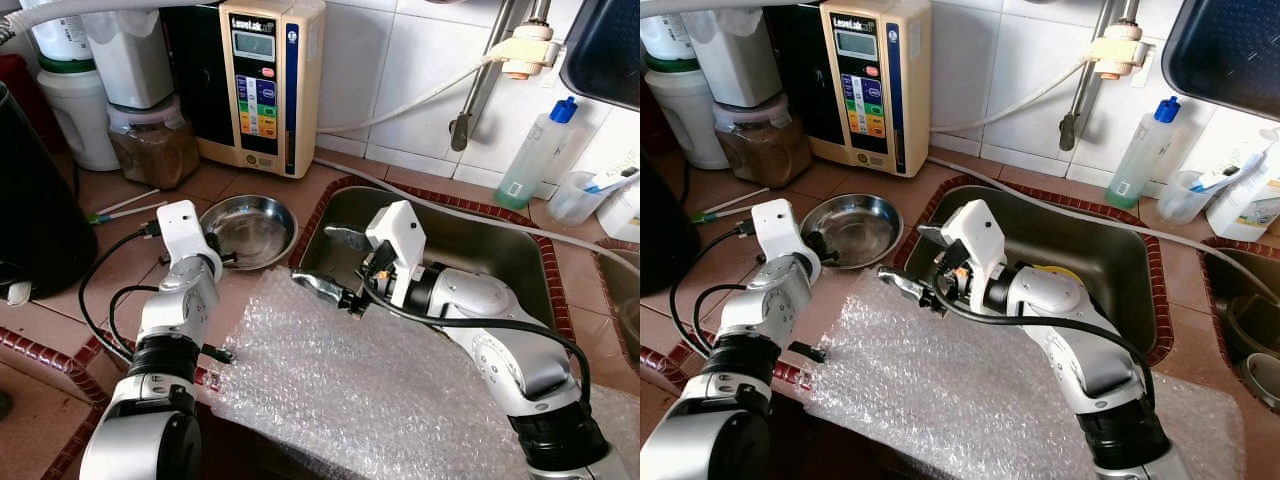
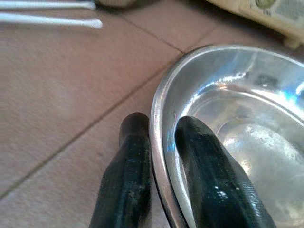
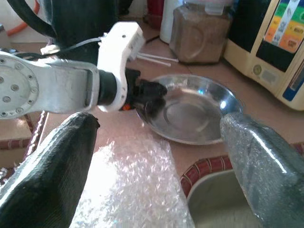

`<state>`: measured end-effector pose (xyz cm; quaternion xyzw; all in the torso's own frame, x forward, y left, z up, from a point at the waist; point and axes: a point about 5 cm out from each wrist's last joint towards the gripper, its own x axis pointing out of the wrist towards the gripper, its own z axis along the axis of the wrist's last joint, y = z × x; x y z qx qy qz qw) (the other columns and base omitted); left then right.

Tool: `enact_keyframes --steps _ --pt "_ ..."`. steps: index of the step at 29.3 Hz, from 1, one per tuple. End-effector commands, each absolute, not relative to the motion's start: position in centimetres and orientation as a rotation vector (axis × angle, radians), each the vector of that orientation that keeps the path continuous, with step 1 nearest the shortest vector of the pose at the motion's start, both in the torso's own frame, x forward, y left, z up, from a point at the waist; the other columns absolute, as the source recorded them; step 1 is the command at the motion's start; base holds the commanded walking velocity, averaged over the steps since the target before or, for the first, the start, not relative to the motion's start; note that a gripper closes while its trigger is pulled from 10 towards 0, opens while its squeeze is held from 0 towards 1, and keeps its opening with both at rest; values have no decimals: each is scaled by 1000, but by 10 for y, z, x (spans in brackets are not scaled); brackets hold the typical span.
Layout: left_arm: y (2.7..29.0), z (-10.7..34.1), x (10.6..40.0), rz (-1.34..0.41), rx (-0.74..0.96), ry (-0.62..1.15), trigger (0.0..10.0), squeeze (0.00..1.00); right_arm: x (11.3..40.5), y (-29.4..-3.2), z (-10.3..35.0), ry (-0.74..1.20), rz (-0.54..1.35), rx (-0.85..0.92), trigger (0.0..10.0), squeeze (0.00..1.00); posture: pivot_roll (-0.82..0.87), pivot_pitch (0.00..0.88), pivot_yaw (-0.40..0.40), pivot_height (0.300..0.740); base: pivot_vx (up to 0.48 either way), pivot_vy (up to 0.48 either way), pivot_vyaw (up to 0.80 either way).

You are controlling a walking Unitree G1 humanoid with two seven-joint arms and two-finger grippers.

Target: Kitchen organization

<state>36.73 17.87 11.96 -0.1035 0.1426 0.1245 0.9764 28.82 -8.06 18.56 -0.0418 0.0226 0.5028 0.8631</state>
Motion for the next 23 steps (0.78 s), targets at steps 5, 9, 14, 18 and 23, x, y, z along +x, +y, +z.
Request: enact_keyframes --steps 5,9,14,18,23 --pt "180 124 366 251 -234 228 0 0 289 -81 182 65 1058 -101 10000 961 37 0 -41 740 0 0 0" --pt "173 140 366 211 -256 75 0 0 298 -85 183 51 988 -97 10000 953 39 0 -46 740 0 0 0" --pt "149 157 366 54 -280 -47 0 0 320 -94 193 -20 790 -78 10000 918 40 0 -48 740 0 0 0" --pt "125 172 361 -73 -242 -161 0 0 340 -111 203 -72 567 -44 10000 0 41 0 -47 740 0 0 0" --pt "120 186 359 -86 -257 -264 0 0 349 -121 204 -79 467 -20 10000 0 40 0 -44 740 0 0 0"
